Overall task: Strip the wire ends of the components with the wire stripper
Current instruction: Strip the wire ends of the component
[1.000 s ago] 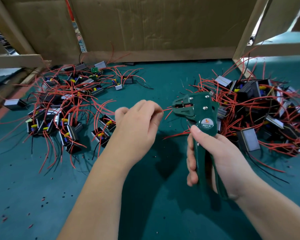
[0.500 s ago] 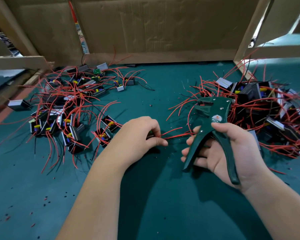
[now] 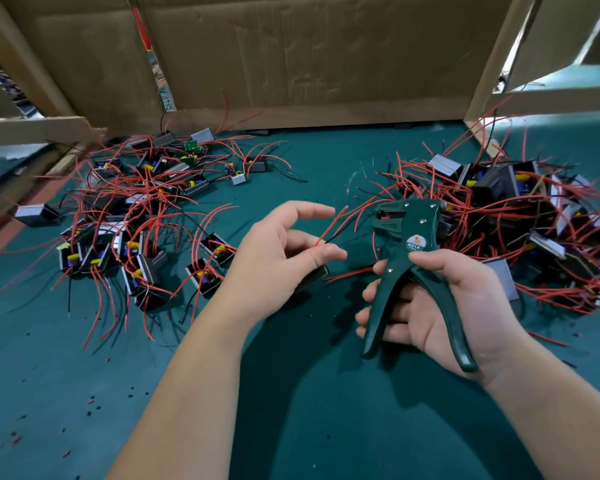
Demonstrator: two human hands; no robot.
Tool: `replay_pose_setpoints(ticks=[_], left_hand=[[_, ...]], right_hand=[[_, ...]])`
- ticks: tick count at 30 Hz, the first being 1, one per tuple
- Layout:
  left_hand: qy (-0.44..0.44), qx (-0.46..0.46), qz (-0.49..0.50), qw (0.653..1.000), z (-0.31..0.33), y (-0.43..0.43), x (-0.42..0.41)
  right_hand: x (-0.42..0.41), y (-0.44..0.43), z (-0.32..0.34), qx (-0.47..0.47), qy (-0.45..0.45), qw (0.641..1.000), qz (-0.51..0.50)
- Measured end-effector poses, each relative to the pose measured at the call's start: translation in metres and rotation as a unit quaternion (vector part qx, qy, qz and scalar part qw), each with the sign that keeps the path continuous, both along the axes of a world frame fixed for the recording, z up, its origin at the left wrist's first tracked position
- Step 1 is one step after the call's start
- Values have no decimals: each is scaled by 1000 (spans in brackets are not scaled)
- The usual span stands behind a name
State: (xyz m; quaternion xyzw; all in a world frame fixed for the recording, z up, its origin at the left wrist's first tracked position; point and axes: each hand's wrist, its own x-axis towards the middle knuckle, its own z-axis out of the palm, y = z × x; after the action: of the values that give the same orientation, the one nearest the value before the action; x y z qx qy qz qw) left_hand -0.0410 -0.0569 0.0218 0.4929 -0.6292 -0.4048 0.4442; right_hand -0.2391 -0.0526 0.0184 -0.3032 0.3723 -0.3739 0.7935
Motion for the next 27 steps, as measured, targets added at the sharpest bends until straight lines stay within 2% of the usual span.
replay_pose_setpoints(ticks=[6, 12, 18, 23, 27], left_hand=[[82, 20, 26, 996, 3, 2, -2], [138, 10, 90, 986, 4, 0, -4], [136, 12, 148, 980, 5, -2, -3], [106, -8, 137, 985, 3, -3, -3], [87, -26, 117, 989, 2, -3, -4]], right_hand=[[1, 2, 0, -8, -15, 999, 34], [1, 6, 2, -32, -68, 992, 97], [0, 9, 3, -50, -92, 980, 166], [1, 11, 2, -74, -77, 977, 185], [2, 12, 2, -86, -30, 982, 168]])
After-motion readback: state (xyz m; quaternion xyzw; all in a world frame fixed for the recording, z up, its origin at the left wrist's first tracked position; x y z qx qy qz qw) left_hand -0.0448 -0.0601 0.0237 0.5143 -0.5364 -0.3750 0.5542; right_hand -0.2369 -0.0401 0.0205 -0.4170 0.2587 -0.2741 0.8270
